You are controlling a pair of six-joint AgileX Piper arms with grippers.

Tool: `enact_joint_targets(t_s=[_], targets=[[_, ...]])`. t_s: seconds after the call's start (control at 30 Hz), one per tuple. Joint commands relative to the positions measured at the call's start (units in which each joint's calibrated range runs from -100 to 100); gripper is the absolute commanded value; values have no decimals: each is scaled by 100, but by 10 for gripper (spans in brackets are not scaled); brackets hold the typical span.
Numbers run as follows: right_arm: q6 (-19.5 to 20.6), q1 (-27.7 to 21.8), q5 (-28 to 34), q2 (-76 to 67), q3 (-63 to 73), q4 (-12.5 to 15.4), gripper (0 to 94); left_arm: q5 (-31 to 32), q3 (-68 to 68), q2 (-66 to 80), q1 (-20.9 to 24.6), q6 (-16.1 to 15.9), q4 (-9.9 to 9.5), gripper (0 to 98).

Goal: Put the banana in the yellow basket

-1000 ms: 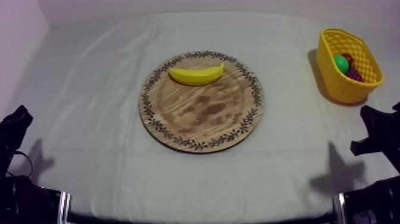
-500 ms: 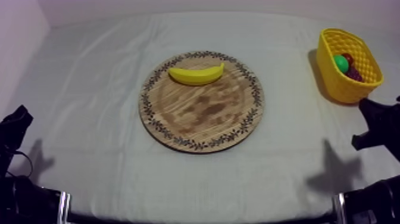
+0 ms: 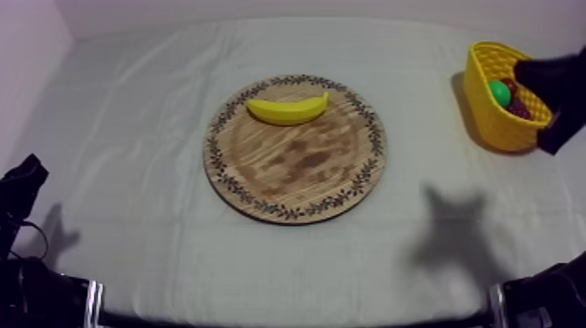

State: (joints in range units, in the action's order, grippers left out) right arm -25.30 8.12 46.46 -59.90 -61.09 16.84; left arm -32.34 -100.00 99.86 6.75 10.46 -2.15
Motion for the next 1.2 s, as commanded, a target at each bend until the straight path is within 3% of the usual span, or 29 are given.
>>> enact_joint_targets(t_s=[0.0,0.2,0.5,0.83,1.17], targets=[[-155,228,381,705,1030,82,6,0,0,-4,2,2,3,1],[-529,372,1425,1953,2505,236,6,0,0,-4,2,2,3,1],[-685,566,2299,3787,4300,230,5,0,0,-4,2,2,3,1],[-802,973,2350,5414,5154,173,4,0,0,-4,2,2,3,1],[-775,1184,2289,6736,5694,-112,28,0,0,-4,2,2,3,1]])
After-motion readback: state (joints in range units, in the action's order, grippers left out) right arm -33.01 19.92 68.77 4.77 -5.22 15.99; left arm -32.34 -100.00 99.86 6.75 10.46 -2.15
